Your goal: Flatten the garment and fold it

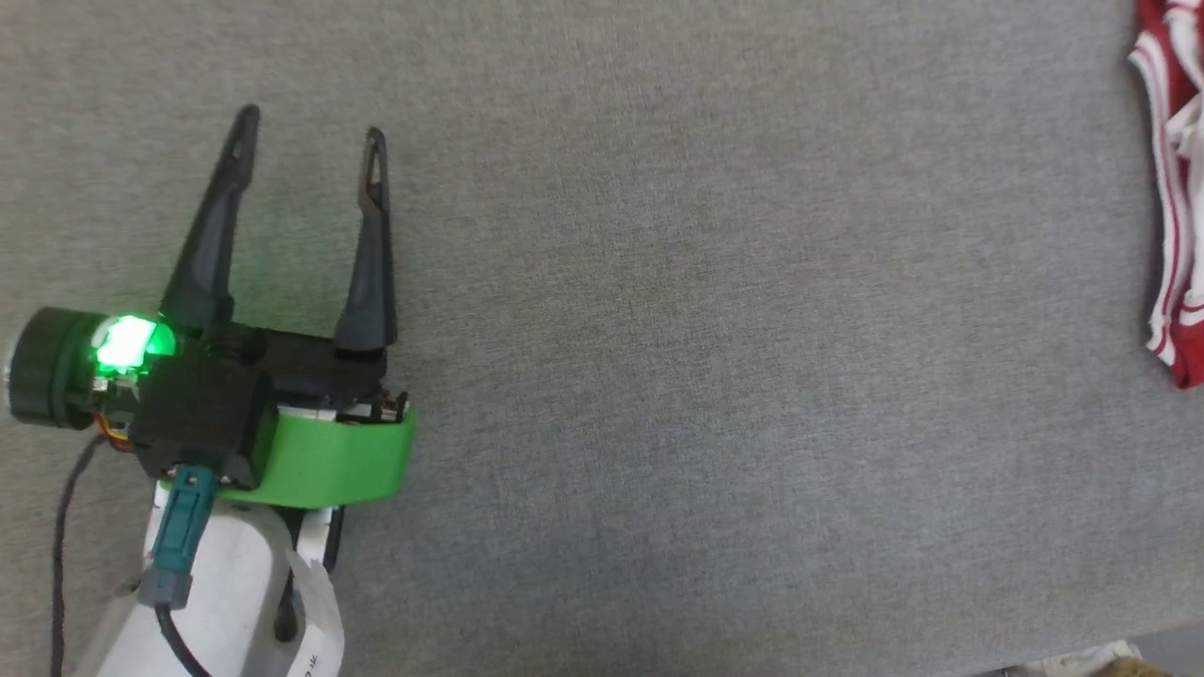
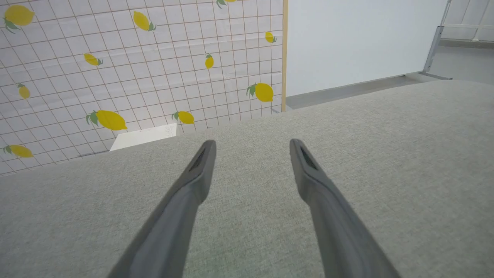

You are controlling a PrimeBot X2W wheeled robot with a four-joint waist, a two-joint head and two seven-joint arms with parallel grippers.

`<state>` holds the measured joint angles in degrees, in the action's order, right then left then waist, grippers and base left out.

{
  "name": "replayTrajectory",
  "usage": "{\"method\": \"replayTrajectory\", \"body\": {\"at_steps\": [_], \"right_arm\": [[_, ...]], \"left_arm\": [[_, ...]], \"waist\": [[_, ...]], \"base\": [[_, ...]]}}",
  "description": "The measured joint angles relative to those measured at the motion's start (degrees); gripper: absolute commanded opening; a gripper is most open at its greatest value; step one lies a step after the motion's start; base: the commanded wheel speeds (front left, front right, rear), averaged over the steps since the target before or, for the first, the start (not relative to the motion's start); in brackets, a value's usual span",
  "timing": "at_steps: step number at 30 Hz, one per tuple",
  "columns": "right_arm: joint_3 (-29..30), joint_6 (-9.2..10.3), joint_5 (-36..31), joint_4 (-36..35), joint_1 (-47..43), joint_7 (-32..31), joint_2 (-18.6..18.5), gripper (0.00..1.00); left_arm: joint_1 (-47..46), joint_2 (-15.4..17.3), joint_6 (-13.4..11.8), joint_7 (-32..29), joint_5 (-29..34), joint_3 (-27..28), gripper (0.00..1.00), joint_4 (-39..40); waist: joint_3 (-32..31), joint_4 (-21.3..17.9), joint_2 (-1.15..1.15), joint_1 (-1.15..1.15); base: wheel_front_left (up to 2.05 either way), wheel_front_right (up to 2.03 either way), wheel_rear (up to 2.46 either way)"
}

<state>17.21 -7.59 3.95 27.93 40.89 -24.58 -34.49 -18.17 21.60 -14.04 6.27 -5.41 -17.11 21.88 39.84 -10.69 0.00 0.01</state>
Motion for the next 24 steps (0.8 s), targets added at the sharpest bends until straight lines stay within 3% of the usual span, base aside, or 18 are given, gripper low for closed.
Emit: {"method": "replayTrajectory", "body": {"at_steps": [1,3,4,5,14,19,24], "right_arm": [[0.2,0.0,-0.3,0.5,0.4,0.4,0.1,0.2],[0.3,0.0,-1.1,1.7,1.3,1.3,0.3,0.36],[0.5,0.0,-1.1,2.1,1.7,1.8,0.5,0.77],[0.5,0.0,-1.5,2.5,2.0,2.5,0.5,1.0],[0.6,0.0,-2.4,4.3,2.8,5.3,1.6,1.0],[1.2,0.0,0.5,1.9,0.4,7.5,4.9,1.0],[-0.3,0.0,5.3,-5.0,-7.3,9.3,10.2,1.0]], "left_arm": [[-0.1,-0.1,-0.3,0.2,0.1,0.1,1.0,0.2],[-0.2,-0.2,-0.8,0.3,0.1,0.3,1.0,0.2],[-0.2,-0.2,-1.0,0.5,0.2,0.4,1.0,0.2],[-0.2,-0.4,-1.2,0.6,0.1,0.4,1.0,0.1],[1.7,-1.9,-1.8,3.8,-1.8,0.4,1.0,-3.8],[5.5,-2.6,-1.9,5.3,-4.5,0.4,1.0,-6.9],[11.0,-3.6,-1.9,5.9,-7.8,0.5,1.0,-9.2]], "waist": [[0.5,-0.1,0.0,0.0],[1.4,-0.2,0.0,0.0],[1.6,-0.2,0.0,0.0],[1.7,-0.3,0.0,0.0],[-2.7,-0.2,0.0,0.0],[-8.0,0.6,0.0,-0.01],[-14.4,1.9,0.0,-0.02]], "base": [[0.0,0.0,0.0],[0.0,0.0,0.0],[0.0,0.0,0.0],[0.0,0.0,0.0],[0.0,0.0,0.0],[0.0,0.0,0.0],[0.0,0.0,0.0]]}}
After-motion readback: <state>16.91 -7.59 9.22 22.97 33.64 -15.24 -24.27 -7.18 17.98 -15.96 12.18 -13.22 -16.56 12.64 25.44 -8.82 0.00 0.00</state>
